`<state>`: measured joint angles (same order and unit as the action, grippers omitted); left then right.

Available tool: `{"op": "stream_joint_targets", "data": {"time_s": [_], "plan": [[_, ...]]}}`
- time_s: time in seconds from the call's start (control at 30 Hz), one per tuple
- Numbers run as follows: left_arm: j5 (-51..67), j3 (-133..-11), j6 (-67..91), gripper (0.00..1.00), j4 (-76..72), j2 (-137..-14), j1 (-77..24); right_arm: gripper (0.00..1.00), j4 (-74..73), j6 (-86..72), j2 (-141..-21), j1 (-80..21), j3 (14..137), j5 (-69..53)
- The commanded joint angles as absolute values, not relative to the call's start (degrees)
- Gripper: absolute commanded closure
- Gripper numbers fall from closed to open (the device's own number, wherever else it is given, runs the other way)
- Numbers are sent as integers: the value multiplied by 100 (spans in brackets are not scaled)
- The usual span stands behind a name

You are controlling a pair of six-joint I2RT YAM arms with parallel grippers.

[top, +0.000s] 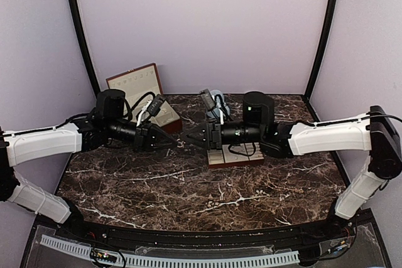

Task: Organize the mixed jewelry
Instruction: Pass from the left arm to the right

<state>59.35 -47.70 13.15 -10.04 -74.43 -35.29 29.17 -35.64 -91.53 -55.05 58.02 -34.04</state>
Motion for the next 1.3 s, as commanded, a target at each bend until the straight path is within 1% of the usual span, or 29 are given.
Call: {"op": "stream_joint_targets", "data": {"time_s": [0.0, 0.13, 0.33, 0.4, 0.7, 0.87, 0.93, 0.97, 1.0, 1.03, 1.07, 1.1, 1.17, 1.27], "plan": [[6042, -4745, 1204, 100, -967, -7392, -3561, 69, 2963, -3435, -9252, -5589, 5986, -3437], [6039, -4738, 1212, 100, -973, -7390, -3563, 70, 2894, -3399, -9285, -5599, 5977, -3423], [6027, -4737, 1208, 100, -976, -7396, -3573, 77, 2891, -3371, -9286, -5597, 5950, -3389], [6020, -4733, 1205, 100, -974, -7395, -3577, 80, 2892, -3359, -9270, -5599, 5922, -3332], [5952, -4737, 1208, 100, -962, -7418, -3577, 96, 2993, -3371, -9179, -5596, 5830, -3255], [5854, -4751, 1211, 100, -910, -7448, -3570, 100, 3084, -3401, -8999, -5594, 5649, -2890], [5764, -4754, 1213, 89, -899, -7452, -3575, 100, 3072, -3406, -8880, -5590, 5567, -2649], [5660, -4755, 1213, 75, -891, -7444, -3576, 100, 3076, -3400, -8809, -5578, 5507, -2493], [5603, -4755, 1213, 69, -885, -7422, -3577, 100, 3110, -3400, -8732, -5569, 5420, -2381], [5472, -4750, 1213, 57, -878, -7407, -3577, 100, 3186, -3431, -8641, -5552, 5310, -2276], [5412, -4738, 1213, 51, -879, -7367, -3573, 100, 3259, -3451, -8559, -5524, 5196, -2182], [5282, -4729, 1217, 41, -901, -7340, -3576, 100, 3291, -3477, -8474, -5489, 5076, -2088], [5055, -4676, 1229, 33, -941, -7240, -3577, 100, 3223, -3472, -8297, -5379, 4881, -1914], [4594, -4557, 1185, 26, -973, -6974, -3574, 100, 2903, -3357, -8034, -5138, 4610, -1699]]}}
